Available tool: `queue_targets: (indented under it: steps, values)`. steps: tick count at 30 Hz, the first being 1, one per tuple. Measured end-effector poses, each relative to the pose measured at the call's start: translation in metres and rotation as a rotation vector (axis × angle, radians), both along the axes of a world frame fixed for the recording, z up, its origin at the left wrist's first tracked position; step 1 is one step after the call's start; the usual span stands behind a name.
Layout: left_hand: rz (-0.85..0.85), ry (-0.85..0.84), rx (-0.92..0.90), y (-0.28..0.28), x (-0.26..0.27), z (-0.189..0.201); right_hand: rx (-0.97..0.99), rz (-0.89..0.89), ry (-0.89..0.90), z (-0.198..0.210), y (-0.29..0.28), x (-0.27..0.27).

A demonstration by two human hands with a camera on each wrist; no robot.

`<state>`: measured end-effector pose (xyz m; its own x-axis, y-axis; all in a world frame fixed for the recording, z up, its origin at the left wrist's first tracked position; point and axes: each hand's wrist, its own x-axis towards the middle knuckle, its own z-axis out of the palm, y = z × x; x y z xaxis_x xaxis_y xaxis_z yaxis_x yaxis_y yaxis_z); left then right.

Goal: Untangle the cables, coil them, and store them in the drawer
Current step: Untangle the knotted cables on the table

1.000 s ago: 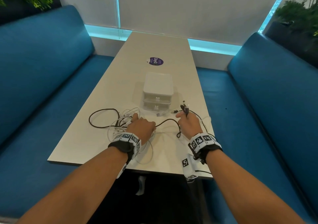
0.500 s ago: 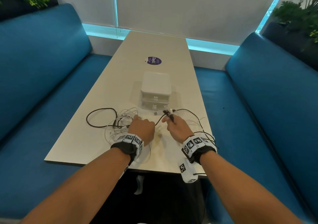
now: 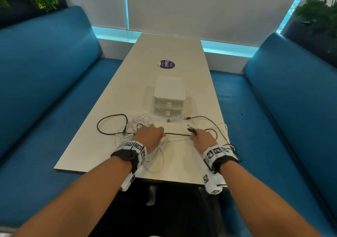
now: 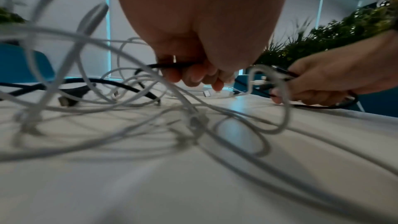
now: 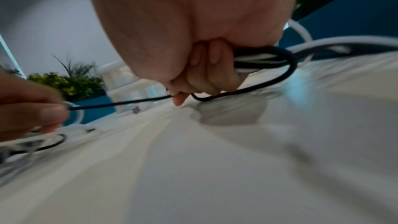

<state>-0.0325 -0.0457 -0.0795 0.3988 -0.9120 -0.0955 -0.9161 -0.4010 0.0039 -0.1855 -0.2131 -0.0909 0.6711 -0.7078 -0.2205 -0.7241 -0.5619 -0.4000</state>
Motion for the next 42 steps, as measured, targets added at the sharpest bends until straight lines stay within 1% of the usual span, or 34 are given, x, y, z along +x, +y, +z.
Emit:
queue_targets:
  steps: [3, 7, 9, 11, 13, 16, 18, 22, 24, 27, 29, 31, 33, 36, 38, 42]
  values:
    - [-0.004, 0.031, -0.013, 0.001, 0.003, -0.003, -0.073, -0.082, 0.004, 0.006, -0.011, -0.005]
    - [0.02, 0.033, -0.048, -0.012, -0.009, 0.001, -0.071, -0.097, -0.152, 0.015, 0.002, 0.007]
    - [0.006, 0.019, -0.059, -0.019, -0.015, 0.001, -0.045, -0.049, -0.244, 0.016, 0.016, 0.014]
    - [-0.016, 0.032, -0.071, -0.023, -0.021, 0.001, 0.006, 0.066, -0.279, 0.015, 0.031, 0.021]
    - [-0.036, 0.045, -0.093, -0.024, -0.026, 0.001, 0.062, 0.145, -0.254, 0.014, 0.039, 0.026]
    - [-0.051, 0.071, -0.118, -0.019, -0.022, -0.004, 0.178, 0.139, -0.206, 0.012, 0.034, 0.026]
    - [-0.053, 0.068, -0.107, -0.016, -0.018, -0.006, 0.204, 0.158, -0.153, 0.009, 0.032, 0.024]
    - [-0.07, 0.026, -0.071, -0.016, -0.014, -0.007, 0.12, 0.215, -0.083, 0.008, 0.029, 0.02]
    - [-0.076, 0.016, -0.045, -0.013, -0.007, -0.008, 0.052, 0.179, -0.06, 0.009, 0.019, 0.014]
    - [-0.062, 0.025, -0.038, -0.006, 0.005, -0.009, -0.071, 0.069, 0.029, 0.01, -0.003, -0.002]
    - [-0.078, 0.024, -0.028, -0.005, 0.006, -0.008, -0.11, 0.028, 0.076, 0.011, -0.01, -0.006]
    - [-0.078, 0.012, -0.01, -0.009, 0.0, -0.007, -0.097, -0.01, 0.046, 0.013, -0.007, -0.003]
    - [-0.06, 0.006, 0.003, -0.015, -0.007, -0.006, -0.07, -0.019, -0.04, 0.015, 0.003, 0.003]
    - [-0.061, -0.005, 0.019, -0.021, -0.017, -0.003, -0.014, 0.086, -0.133, 0.015, 0.026, 0.017]
    - [-0.069, -0.004, 0.034, -0.023, -0.021, 0.0, 0.039, 0.161, -0.142, 0.014, 0.038, 0.026]
    - [-0.1, -0.022, 0.017, -0.022, -0.016, -0.003, 0.164, 0.166, -0.118, 0.01, 0.036, 0.028]
